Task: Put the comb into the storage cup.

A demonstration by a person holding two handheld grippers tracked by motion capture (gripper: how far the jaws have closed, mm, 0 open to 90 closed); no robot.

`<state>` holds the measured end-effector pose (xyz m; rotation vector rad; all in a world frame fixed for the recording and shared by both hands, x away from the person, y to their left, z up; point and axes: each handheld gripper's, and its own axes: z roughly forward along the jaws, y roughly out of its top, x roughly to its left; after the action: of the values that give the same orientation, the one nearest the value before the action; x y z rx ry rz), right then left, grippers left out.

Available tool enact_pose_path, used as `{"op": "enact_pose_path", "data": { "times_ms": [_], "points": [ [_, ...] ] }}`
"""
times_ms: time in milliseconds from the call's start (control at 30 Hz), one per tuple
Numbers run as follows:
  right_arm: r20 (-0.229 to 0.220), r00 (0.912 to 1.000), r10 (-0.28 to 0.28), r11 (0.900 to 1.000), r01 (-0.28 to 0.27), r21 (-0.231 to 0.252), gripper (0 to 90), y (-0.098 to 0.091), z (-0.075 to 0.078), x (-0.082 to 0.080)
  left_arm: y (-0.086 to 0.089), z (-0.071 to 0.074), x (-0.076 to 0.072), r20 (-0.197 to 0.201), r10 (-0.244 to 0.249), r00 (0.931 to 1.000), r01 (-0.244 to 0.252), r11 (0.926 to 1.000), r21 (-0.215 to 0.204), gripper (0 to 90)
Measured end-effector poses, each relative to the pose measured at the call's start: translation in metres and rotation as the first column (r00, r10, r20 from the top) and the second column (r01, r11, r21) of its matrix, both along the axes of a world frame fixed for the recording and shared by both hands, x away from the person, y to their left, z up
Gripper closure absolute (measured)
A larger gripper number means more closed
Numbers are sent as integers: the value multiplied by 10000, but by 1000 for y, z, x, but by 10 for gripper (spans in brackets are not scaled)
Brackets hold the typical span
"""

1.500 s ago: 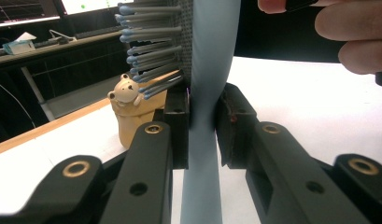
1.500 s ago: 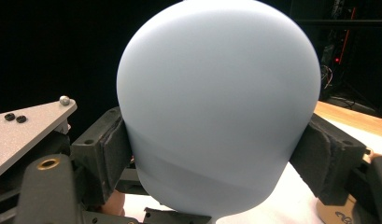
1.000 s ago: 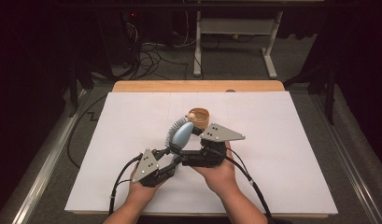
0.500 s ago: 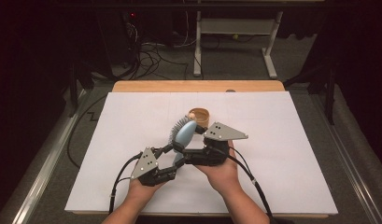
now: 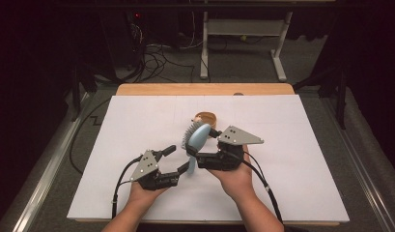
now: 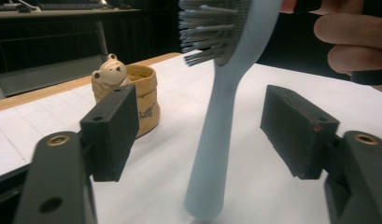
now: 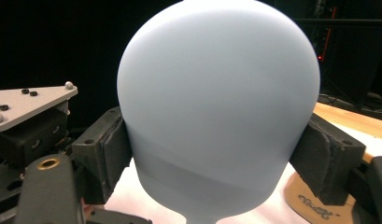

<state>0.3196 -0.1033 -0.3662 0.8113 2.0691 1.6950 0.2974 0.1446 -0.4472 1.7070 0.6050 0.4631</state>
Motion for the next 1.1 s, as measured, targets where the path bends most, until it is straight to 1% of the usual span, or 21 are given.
{"op": "enact_pose_path", "data": {
  "times_ms": [33,167,200,267,300,400,500,600,667,733,867,900,1033,1100],
  "points": [
    [0,10000,-34,10000,34,24,208,-2,0,0,1,0,1,-42,12,10000,-12,10000,77,258],
    [31,9997,-223,9998,223,2,208,-10,0,0,6,-1,5,-220,23,9998,-23,10000,38,218],
    [31,9997,-223,9998,223,2,208,-10,0,0,7,-1,6,-291,19,9996,-19,10000,-29,218],
    [83,9995,-317,9995,317,-20,208,-13,0,0,9,-1,7,-458,35,9989,-39,9999,-100,186],
    [78,9993,-359,9994,359,-21,208,-15,0,0,9,-1,7,-471,78,9989,-87,9998,-172,175],
    [86,9989,-450,9990,451,-62,208,-21,2,0,10,2,5,-274,132,9995,-134,9999,-75,151],
    [159,9985,-515,9986,517,-96,208,-25,4,0,13,3,5,-226,184,9996,-184,9998,0,149],
    [283,9973,-676,9977,678,-86,208,-34,9,-1,19,3,5,-211,215,9995,-212,9996,169,141],
    [318,9968,-738,9972,741,-95,208,-36,9,-1,25,2,5,-196,245,9995,-239,9993,273,140],
    [355,9956,-872,9961,877,-134,208,-42,11,-1,31,2,4,-182,359,9992,-354,9990,280,117],
    [411,9943,-980,9950,986,-138,208,-47,12,0,42,-1,3,-196,620,9979,-615,9978,240,105],
    [402,9937,-1048,9943,1054,-135,208,-50,13,0,44,-2,3,-200,689,9974,-685,9974,201,86],
    [466,9921,-1167,9930,1174,-124,208,-55,12,1,50,-5,2,-176,879,9960,-877,9961,104,71],
    [450,9916,-1209,9925,1215,-104,208,-58,11,2,51,-7,1,-198,887,9959,-886,9960,70,58]
  ]
}}
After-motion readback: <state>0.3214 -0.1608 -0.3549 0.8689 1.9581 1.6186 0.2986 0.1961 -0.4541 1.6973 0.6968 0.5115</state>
